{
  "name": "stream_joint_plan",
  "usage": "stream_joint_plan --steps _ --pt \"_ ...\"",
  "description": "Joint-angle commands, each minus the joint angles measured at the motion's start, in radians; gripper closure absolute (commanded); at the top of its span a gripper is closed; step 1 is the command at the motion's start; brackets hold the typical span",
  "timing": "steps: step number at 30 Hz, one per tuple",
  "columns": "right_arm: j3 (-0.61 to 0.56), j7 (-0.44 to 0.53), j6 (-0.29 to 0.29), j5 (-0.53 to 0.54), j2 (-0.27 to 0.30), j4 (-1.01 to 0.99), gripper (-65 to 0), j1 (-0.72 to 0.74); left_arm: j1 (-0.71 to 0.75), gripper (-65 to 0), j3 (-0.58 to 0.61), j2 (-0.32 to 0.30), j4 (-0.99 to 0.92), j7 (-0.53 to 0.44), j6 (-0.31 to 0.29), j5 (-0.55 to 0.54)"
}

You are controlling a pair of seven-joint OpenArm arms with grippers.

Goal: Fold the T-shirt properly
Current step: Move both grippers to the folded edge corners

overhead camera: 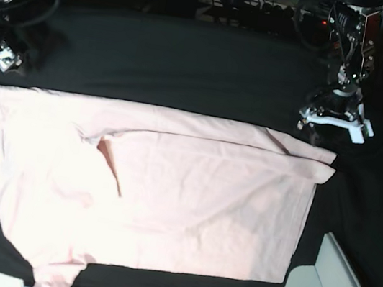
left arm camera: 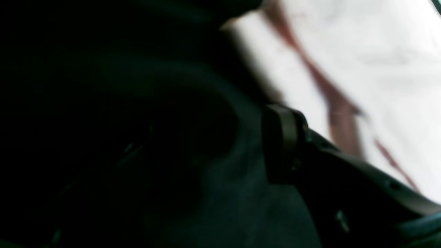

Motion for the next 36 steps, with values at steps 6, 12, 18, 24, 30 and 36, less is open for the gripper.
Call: stream_joint_plan --steps 6,12,18,24,30,36 --pt "-0.001 -0.014 -0.003 -0.014 0.007 -0.016 -47.4 -0.002 -0.051 -38.5 0.006 -0.012 -0.034 0.0 0.001 -0.01" --pt "-0.001 -0.014 -0.003 -0.016 0.007 -0.016 -47.4 -0.002 -0.056 -38.5 -0.001 -0.011 -0.023 0.0 0.001 -0.01" --pt "-0.044 -0.014 -0.003 -0.016 0.007 -0.016 -47.3 -0.002 -0.065 -38.5 0.003 -0.011 0.002 0.0 0.001 -0.01" --pt "-0.056 -0.014 -0.003 -0.016 0.004 -0.016 -47.0 -0.002 -0.054 -38.1 0.006 -0.011 0.046 0.0 0.001 -0.011" --pt "-0.056 -0.014 -0.003 -0.016 0.007 -0.016 -47.0 0.0 -0.054 -38.1 0.004 -0.011 0.048 0.001 0.001 -0.011" --pt "-0.056 -0.014 -0.003 -0.016 0.007 -0.016 -47.0 0.0 -0.034 -38.1 0.007 -0.006 0.071 0.004 0.001 -0.011"
